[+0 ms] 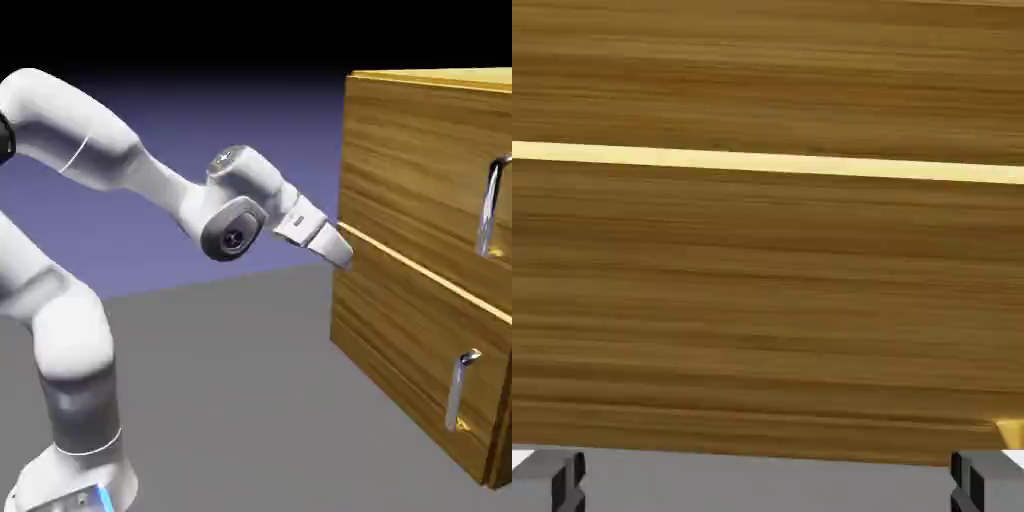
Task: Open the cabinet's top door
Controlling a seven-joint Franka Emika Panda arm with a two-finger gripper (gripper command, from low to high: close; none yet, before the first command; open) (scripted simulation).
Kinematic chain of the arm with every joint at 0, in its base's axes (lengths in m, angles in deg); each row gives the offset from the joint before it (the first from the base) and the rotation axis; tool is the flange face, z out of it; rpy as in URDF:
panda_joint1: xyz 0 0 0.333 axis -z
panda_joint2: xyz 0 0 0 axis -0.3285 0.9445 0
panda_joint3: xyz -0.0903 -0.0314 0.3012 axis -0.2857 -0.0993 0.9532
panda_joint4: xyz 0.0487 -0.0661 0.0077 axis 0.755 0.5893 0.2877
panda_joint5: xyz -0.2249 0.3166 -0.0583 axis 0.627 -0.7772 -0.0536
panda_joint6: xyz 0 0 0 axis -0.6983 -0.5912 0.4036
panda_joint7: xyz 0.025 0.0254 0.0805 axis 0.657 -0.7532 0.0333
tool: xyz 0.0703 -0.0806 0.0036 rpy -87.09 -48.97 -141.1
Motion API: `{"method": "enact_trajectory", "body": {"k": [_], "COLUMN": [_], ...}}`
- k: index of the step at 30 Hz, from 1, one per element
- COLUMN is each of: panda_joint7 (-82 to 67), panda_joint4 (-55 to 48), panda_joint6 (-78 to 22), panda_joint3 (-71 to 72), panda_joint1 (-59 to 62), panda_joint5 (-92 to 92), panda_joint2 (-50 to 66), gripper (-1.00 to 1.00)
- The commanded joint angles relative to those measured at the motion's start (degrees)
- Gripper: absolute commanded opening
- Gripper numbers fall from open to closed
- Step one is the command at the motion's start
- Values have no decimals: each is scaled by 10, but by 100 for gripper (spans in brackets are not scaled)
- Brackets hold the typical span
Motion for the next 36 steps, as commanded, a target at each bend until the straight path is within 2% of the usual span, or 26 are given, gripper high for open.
{"method": "enact_trajectory", "body": {"k": [1, 36], "panda_joint7": [16, 577], "panda_joint4": [-7, -245], "panda_joint6": [0, 0], "panda_joint3": [-12, -427], "panda_joint1": [-10, -376], "panda_joint5": [25, 897], "panda_joint2": [-5, -169], "gripper": [100, 100]}}
